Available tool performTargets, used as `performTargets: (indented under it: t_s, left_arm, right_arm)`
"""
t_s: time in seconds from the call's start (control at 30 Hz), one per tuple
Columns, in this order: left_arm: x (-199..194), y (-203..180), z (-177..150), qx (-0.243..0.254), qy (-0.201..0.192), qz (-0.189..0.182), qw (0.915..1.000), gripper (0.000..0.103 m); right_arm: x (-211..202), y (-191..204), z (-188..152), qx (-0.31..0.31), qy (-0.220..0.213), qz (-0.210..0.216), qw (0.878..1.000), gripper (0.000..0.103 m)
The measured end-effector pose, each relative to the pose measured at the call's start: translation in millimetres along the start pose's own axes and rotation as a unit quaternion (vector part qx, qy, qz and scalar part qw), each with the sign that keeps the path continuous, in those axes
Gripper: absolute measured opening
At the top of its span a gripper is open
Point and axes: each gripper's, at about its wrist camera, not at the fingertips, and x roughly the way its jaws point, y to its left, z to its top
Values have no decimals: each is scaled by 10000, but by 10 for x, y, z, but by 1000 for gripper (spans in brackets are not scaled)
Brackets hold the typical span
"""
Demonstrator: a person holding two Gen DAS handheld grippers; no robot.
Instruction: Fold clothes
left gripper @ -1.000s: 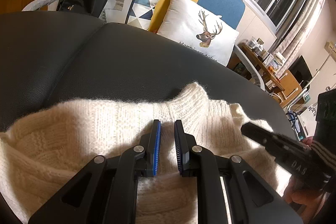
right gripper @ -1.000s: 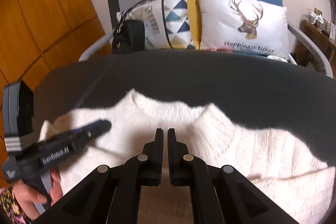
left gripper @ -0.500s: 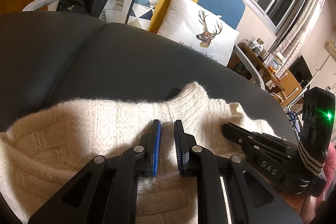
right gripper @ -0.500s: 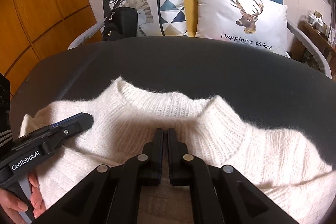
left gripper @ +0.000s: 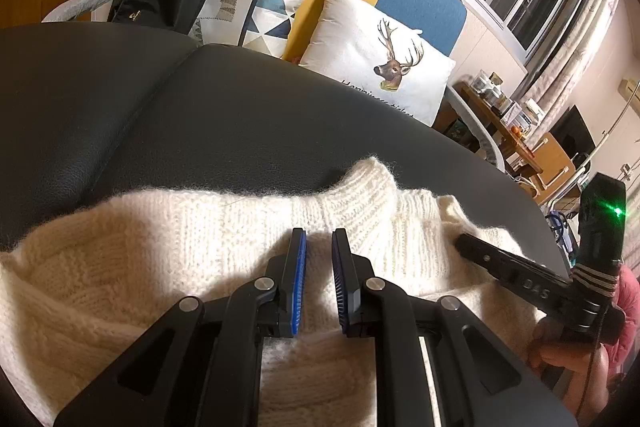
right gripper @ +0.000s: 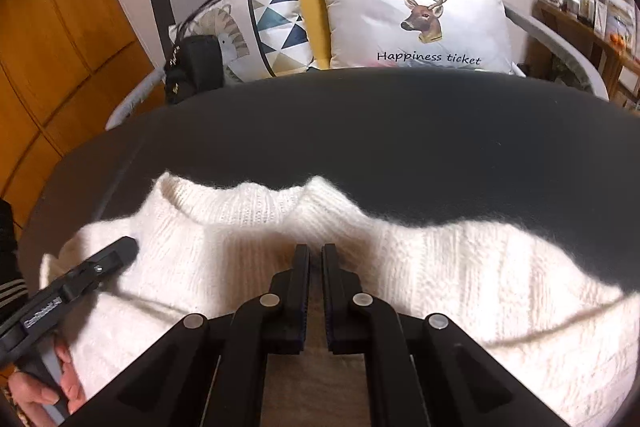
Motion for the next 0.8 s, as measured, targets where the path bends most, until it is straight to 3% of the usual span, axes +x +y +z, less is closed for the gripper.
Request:
performTargets:
  t_s: [0.2, 0.3, 0.43, 0.53, 0.67, 0.8]
  left_arm:
    - [-5, 3, -8, 2, -3, 0, 10000, 14]
    - [-10, 4, -15, 9, -7, 3, 10000, 14]
    - [-10, 13, -16, 8, -11, -4, 10000, 14]
    - [-6, 25, -16, -7, -12, -29, 10000, 14]
    - [-3, 36, -10, -30, -5, -63, 10000, 14]
    - [-11, 55, 2, -101, 39, -153, 9998, 14]
  right_arm:
    - [-2, -54, -1, -13, -36, 112, 9999, 5]
    - [-158, -140, 41, 122, -426, 167, 9989, 5]
    - [75, -239, 130, 280, -28, 97, 9996, 6]
    - [166, -212, 143, 178, 5, 65, 9998, 6]
    - [-41, -273, 78, 363, -268, 208, 9988, 6]
    - [-420, -366, -240, 704, -404, 404, 9959, 6]
